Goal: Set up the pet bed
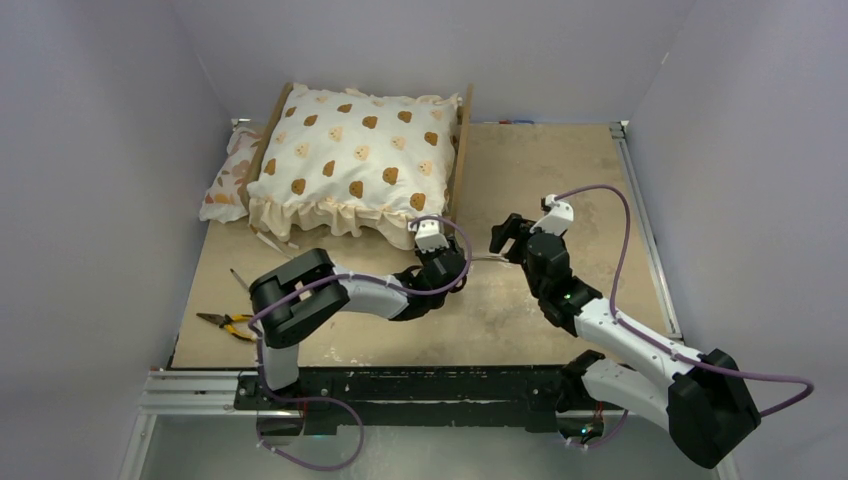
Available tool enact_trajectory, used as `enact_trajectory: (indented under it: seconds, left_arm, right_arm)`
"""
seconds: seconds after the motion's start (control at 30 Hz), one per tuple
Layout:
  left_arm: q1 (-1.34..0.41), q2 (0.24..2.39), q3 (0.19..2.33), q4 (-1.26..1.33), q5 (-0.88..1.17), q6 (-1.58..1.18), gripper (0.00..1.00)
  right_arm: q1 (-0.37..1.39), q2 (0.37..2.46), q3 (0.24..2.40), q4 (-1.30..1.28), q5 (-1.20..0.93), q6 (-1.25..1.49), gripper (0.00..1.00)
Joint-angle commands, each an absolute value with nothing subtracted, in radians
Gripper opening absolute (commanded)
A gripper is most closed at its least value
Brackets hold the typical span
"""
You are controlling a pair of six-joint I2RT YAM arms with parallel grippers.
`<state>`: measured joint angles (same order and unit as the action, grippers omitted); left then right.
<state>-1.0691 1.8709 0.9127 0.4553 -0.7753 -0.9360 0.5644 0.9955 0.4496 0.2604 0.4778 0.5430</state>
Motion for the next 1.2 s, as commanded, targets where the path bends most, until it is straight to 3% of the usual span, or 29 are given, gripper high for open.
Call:
enact_trajectory:
  seconds: [0.0,0.2,0.27,0.8,1.17]
  left_arm:
    - [-1.072,1.891,0.942,0.493,-0.822,-0.952,0.37]
    - [-1.072,1.854,0.919,0.513,-0.761,-0.924,0.06]
    - [-1.072,1.809,0.9,0.474,-0.728,-0.915,0.0]
    - [-0.993,1.539,0.895,-0.049,-0.46,-0.68,0.0]
    - [-0.902,1.523,0.91,-0.07,-0.291,-0.566,0.0]
  right_arm:
    - [0.564,0.989,0.446,0.302,0.489,0.551,0.8]
    - [0.564,0.98,0.447,0.303,0.467,0.536,0.8]
    - [0.564,0.979,0.449,0.309,0.434,0.52,0.8]
    - [0.564,1.2,0.512,0.37,0.217,0.406,0.79]
    - [0.564,1.445,0.606,0.336,0.271,0.408,0.8]
